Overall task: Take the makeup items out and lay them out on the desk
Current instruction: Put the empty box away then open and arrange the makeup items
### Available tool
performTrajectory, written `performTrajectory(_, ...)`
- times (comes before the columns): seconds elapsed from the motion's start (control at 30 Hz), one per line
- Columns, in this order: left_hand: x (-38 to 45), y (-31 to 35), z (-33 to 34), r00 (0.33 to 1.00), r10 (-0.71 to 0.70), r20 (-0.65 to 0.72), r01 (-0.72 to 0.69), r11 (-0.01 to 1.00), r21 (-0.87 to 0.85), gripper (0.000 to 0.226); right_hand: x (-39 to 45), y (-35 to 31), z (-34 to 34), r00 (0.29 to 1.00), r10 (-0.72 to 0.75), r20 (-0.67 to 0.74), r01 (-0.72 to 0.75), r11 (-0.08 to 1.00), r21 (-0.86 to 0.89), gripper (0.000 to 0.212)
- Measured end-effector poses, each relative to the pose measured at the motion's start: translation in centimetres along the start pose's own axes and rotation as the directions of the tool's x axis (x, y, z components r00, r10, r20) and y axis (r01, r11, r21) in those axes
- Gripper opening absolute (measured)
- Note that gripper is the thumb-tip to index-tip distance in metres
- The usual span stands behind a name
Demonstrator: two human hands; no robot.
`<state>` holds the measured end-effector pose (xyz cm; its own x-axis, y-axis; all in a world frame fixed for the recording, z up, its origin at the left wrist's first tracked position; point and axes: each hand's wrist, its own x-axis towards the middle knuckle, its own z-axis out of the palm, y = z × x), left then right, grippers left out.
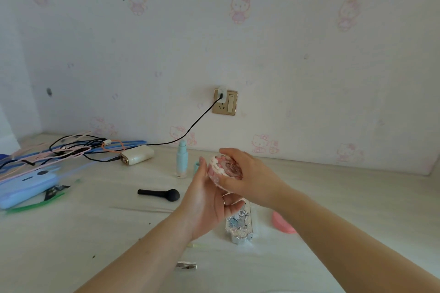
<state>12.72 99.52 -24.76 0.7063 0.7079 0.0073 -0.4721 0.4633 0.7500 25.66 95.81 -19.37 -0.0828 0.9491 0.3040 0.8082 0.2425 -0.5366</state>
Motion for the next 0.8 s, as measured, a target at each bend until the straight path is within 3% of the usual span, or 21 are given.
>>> performTrajectory(0.1,0.3,-0.8,0.8,0.999,0.018,-0.040,-0.019,1.000,-0.022,0.064,-0.2,0.4,0.0,0.998,0.031,-0.049,-0.033,0.999,-0.040,0.067)
performTrajectory(0.3,0.7,-1.3,1.4,0.987,0.005,-0.160,-0.012,0.999,-0.042,0.063,-0.9,1.0,-0.3,1.000,-0.008,0.021,0.011,0.988,-0.157,0.072)
performTrajectory(0.4,0.8,-1.5,1.8,0.983,0.002,-0.186,-0.006,1.000,-0.016,0.064,-1.2,1.1,-0.2,0.999,-0.017,-0.031,0.011,0.985,-0.173,0.068)
performTrajectory(0.63,1.2,-1.8,2.4,0.972,-0.012,-0.237,0.008,1.000,-0.021,0.067,-1.6,1.2,0.6,0.990,-0.004,-0.139,-0.010,0.995,-0.100,0.051)
performTrajectory(0.73,1.5,-2.0,2.6,0.966,-0.074,-0.246,0.060,0.996,-0.064,0.073,-1.4,1.4,0.2,0.970,0.094,-0.225,-0.099,0.995,-0.009,0.042)
performTrajectory(0.8,1.7,-2.2,2.3,0.962,-0.121,-0.245,0.103,0.991,-0.086,0.076,-1.1,1.6,-0.2,0.971,0.145,-0.190,-0.155,0.987,-0.039,0.046)
